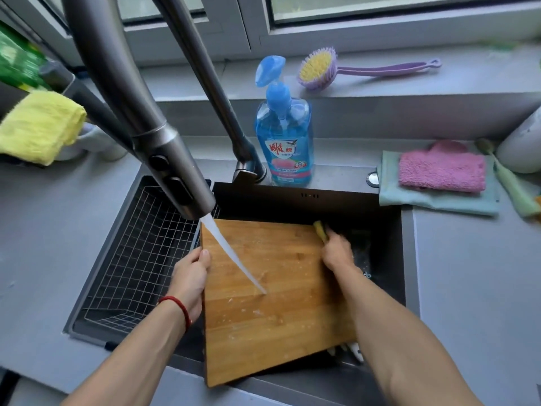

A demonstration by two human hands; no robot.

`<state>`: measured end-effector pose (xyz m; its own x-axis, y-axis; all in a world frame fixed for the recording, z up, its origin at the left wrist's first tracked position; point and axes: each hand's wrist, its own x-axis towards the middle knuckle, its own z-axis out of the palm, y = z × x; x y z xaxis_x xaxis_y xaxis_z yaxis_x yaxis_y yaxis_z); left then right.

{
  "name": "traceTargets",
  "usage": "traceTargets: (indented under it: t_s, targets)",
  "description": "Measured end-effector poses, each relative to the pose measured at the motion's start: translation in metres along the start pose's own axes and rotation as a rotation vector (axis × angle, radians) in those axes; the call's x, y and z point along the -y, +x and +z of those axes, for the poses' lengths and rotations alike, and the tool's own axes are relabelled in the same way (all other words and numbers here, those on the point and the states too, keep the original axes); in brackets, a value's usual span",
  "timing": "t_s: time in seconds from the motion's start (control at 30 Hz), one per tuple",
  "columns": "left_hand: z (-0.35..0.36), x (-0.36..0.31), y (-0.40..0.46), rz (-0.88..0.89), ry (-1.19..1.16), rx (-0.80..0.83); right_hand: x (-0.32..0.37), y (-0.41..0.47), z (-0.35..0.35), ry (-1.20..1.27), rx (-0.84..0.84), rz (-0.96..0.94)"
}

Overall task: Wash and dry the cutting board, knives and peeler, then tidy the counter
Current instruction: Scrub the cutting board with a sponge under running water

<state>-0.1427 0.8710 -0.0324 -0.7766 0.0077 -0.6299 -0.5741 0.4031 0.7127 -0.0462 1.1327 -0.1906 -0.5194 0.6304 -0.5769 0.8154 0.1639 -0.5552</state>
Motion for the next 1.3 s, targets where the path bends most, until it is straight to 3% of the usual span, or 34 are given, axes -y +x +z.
traceTargets:
  t_s: [0.2,0.4,0.53,0.6,0.67,0.7,0.8,0.87,0.97,1.07,1.17,1.23,1.3]
  targets:
    - [0.005,-0.001,-0.002,0.012,0.022,0.003,0.033,-0.078,0.021,-0.008,0.004,-0.01]
    - [0.006,0.001,-0.001,0.052,0.043,-0.022,0.125,-0.146,0.066,-0.018,0.111,-0.5]
    - [0.008,-0.002,-0.001,0.019,0.005,0.028,0.063,-0.143,0.048,0.077,0.188,-0.641]
    - [0.007,-0.003,-0.003,0.024,0.013,0.068,0.035,-0.127,0.038,0.001,0.123,-0.477]
    - [0.006,-0.004,-0.004,0.053,0.016,0.097,0.053,-0.11,0.038,0.01,0.027,-0.191]
    - [0.006,-0.004,-0.003,0.063,0.004,0.111,0.076,-0.108,0.043,0.038,0.002,-0.173]
    - [0.005,-0.006,-0.003,0.051,-0.035,0.155,0.141,-0.123,0.063,0.255,0.127,-0.441]
    - [0.005,-0.007,-0.003,0.038,-0.059,0.179,0.145,-0.148,0.077,0.264,0.219,-0.561]
    - [0.001,-0.007,-0.001,-0.005,-0.082,0.21,0.105,-0.176,0.067,0.082,0.038,-0.67]
    - [0.0,-0.007,-0.004,-0.017,-0.071,0.251,0.077,-0.161,0.044,0.036,-0.026,-0.464]
    - [0.001,-0.004,-0.007,-0.001,-0.052,0.236,0.121,-0.143,0.042,0.081,-0.049,-0.12]
    - [0.001,-0.003,-0.006,-0.013,-0.058,0.241,0.155,-0.154,0.05,0.239,-0.048,-0.205]
    - [-0.002,-0.004,-0.003,-0.058,-0.134,0.227,0.167,-0.176,0.059,0.287,0.018,-0.435]
